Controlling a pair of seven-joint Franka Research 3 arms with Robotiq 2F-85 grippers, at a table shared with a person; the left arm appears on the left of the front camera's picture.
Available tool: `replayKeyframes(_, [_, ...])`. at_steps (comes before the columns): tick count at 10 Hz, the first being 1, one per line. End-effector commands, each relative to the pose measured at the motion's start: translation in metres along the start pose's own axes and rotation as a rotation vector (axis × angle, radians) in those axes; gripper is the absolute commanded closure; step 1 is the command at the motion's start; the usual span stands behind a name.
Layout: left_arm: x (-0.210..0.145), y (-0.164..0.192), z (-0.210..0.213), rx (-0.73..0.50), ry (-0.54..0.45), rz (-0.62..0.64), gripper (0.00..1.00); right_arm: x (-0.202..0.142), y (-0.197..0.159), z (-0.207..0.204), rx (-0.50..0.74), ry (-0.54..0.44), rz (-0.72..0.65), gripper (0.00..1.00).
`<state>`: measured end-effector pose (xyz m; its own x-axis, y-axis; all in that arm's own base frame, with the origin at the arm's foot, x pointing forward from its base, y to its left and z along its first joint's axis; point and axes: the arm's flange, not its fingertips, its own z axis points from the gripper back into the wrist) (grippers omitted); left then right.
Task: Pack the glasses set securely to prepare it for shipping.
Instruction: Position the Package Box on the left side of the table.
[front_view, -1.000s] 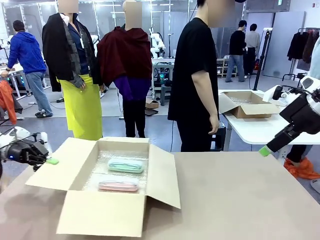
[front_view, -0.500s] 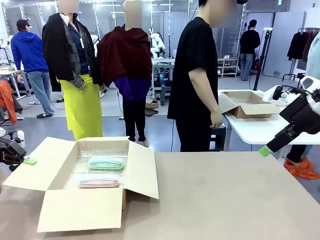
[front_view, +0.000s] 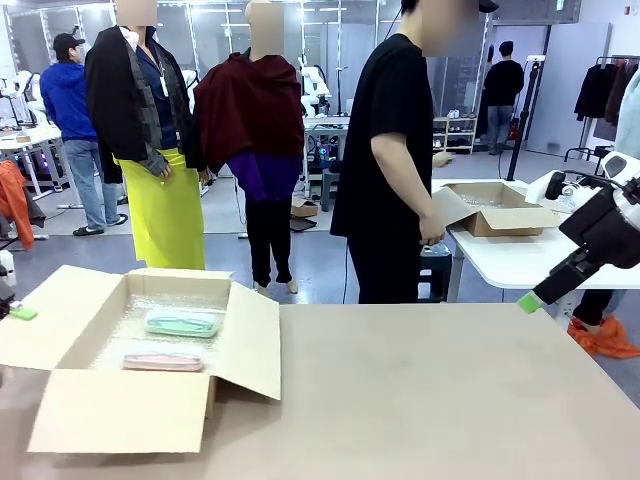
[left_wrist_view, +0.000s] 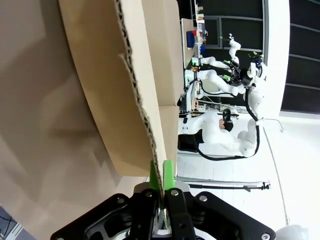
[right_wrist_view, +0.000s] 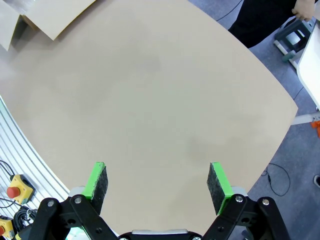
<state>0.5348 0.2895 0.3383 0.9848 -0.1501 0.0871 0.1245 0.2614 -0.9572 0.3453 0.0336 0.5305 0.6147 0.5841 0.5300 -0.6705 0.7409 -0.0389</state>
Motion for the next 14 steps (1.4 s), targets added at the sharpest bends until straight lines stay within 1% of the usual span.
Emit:
replayKeyframes(1, [0.012, -0.004, 0.021, 0.028, 0.06, 0.004, 0.97, 0.0, 0.002, 0.0, -0.01, 0.007, -0.004, 0.0])
replayKeyframes(2, [0.018, -0.003, 0.021, 0.085, 0.033, 0.021, 0.97, 0.0, 0.002, 0.0, -0.01, 0.007, -0.004, 0.0])
replayKeyframes(3, [0.023, -0.001, 0.02, 0.125, 0.018, 0.03, 0.81, 0.0, 0.002, 0.0, -0.01, 0.007, -0.004, 0.0])
replayKeyframes(4, [0.026, -0.001, 0.02, 0.147, 0.005, 0.029, 0.69, 0.0, 0.002, 0.0, -0.01, 0.007, -0.004, 0.0])
replayKeyframes(5, [0.028, 0.002, 0.021, 0.186, -0.014, 0.038, 0.53, 0.0, 0.002, 0.0, -0.01, 0.007, -0.004, 0.0])
replayKeyframes(6, [0.026, -0.002, 0.022, 0.205, -0.025, 0.027, 0.41, 0.0, 0.002, 0.0, -0.01, 0.007, -0.004, 0.0])
replayKeyframes(7, [0.022, -0.007, 0.025, 0.208, -0.036, 0.015, 0.24, 0.0, 0.002, 0.0, -0.01, 0.007, -0.004, 0.0])
replayKeyframes(9, [0.012, -0.022, 0.033, 0.265, -0.091, -0.016, 0.0, 0.0, 0.002, 0.0, -0.01, 0.007, -0.004, 0.0])
replayKeyframes(11, [-0.006, -0.052, 0.051, 0.357, -0.179, -0.066, 0.0, 0.0, 0.002, 0.0, -0.01, 0.007, -0.004, 0.0])
replayKeyframes(12, [-0.016, -0.073, 0.053, 0.377, -0.2, -0.108, 0.04, 0.0, 0.002, 0.0, -0.01, 0.007, -0.004, 0.0])
replayKeyframes(13, [-0.025, -0.092, 0.052, 0.402, -0.213, -0.152, 0.0, 0.0, 0.002, 0.0, -0.01, 0.007, -0.004, 0.0])
replayKeyframes(14, [-0.032, -0.107, 0.049, 0.428, -0.219, -0.184, 0.0, 0.0, 0.002, 0.0, -0.01, 0.007, -0.004, 0.0])
